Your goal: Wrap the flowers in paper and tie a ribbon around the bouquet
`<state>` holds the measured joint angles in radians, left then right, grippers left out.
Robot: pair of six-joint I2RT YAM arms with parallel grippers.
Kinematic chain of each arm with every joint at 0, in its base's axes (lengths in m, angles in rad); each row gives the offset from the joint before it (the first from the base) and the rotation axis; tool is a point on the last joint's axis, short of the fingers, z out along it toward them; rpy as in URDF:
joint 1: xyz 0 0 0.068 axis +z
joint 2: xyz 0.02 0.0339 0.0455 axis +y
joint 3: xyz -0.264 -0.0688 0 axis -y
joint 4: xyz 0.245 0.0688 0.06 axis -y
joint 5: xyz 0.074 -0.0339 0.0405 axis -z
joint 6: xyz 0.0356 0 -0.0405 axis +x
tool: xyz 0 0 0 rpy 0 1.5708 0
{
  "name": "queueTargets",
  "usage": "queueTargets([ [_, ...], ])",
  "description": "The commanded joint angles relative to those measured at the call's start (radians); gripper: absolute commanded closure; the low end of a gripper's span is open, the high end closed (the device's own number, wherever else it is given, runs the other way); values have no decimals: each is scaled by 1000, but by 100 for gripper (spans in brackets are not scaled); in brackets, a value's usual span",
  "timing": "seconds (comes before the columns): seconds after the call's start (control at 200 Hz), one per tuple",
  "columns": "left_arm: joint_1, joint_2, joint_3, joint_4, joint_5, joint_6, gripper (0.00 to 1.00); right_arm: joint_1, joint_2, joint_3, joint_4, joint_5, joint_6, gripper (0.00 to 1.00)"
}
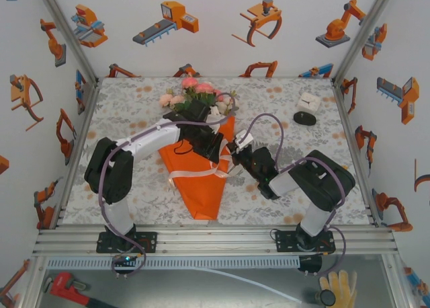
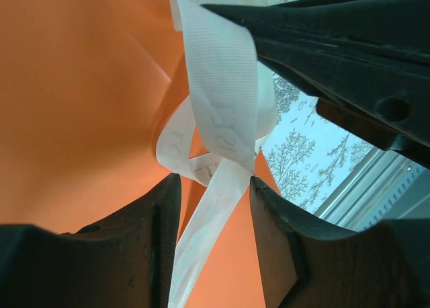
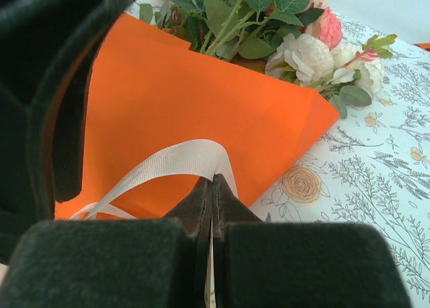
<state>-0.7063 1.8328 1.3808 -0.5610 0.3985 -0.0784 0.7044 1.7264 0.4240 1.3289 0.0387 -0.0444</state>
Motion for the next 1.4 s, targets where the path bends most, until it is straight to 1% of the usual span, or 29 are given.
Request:
queueTargets([
  [0.0, 3, 30, 0, -47, -46, 29, 54, 7, -17, -2, 58, 8, 14, 100],
  [0.08, -13, 55, 13, -62, -97, 40, 53, 8, -17, 0, 58, 9, 18, 100],
  [0.17, -26, 67, 18, -65, -179, 42, 54, 7, -13, 6, 58, 9, 23, 100],
  [0.23, -25, 72, 17, -60, -200, 37, 54, 8, -12, 9, 58, 6, 26, 100],
  [0.28, -26, 78, 17, -54, -206, 32, 56, 7, -11, 10, 58, 7, 28, 100],
  [0.325, -25, 82, 18, -49, -215, 22, 61, 7, -11, 11, 58, 7, 29, 100],
  [0.38, -25, 76, 9, -32, -226, 7, 69, 8, -11, 7, 58, 5, 30, 100],
  [0.441, -25, 65, 0, -10, -216, -2, 80, 7, -16, 0, 58, 12, 41, 100],
  [0.511, -21, 56, 3, -4, -198, -13, 88, 7, -22, -10, 58, 22, 67, 100],
  [0.566, -18, 47, 2, -1, -201, -26, 97, 7, -28, -21, 58, 23, 83, 100],
  [0.586, -18, 42, -1, 1, -203, -31, 100, 7, -31, -26, 58, 23, 87, 98],
  [0.636, -14, 23, -8, 5, -218, -48, 100, 7, -41, -42, 59, 23, 96, 91],
  [0.671, -9, -1, -19, 9, -230, -63, 100, 7, -52, -55, 58, 23, 101, 83],
  [0.676, -8, -4, -20, 11, -232, -65, 100, 7, -55, -59, 58, 23, 102, 80],
  [0.736, 9, -57, -47, 19, -260, -110, 100, 7, -79, -91, 56, 30, 122, 66],
  [0.781, 32, -106, -77, 34, -262, -150, 100, 7, -102, -116, 51, 31, 140, 61],
  [0.826, 64, -158, -112, 54, -253, -198, 100, 7, -131, -134, 27, 22, 162, 57],
  [0.886, 106, -227, -165, 89, -220, -248, 100, 7, -186, -139, -56, 1, 199, 54],
  [0.976, 140, -309, -217, 105, -222, -271, 100, 8, -280, -112, -272, -43, 202, 52],
  [1.106, 147, -377, -224, 46, -269, -262, 100, 0, -419, -101, -512, -10, 210, 50],
  [1.191, 153, -395, -227, 10, -307, -268, 100, -8, -496, -60, -762, 30, 240, 49],
  [1.297, 163, -438, -238, -27, -375, -307, 100, -9, -512, 12, -1037, 24, 236, 47],
  [1.357, 176, -475, -249, -47, -423, -347, 100, -8, -493, 50, -1136, 24, 235, 46],
  [1.397, 193, -502, -258, -52, -437, -375, 100, -9, -474, 69, -1170, 30, 236, 45],
])
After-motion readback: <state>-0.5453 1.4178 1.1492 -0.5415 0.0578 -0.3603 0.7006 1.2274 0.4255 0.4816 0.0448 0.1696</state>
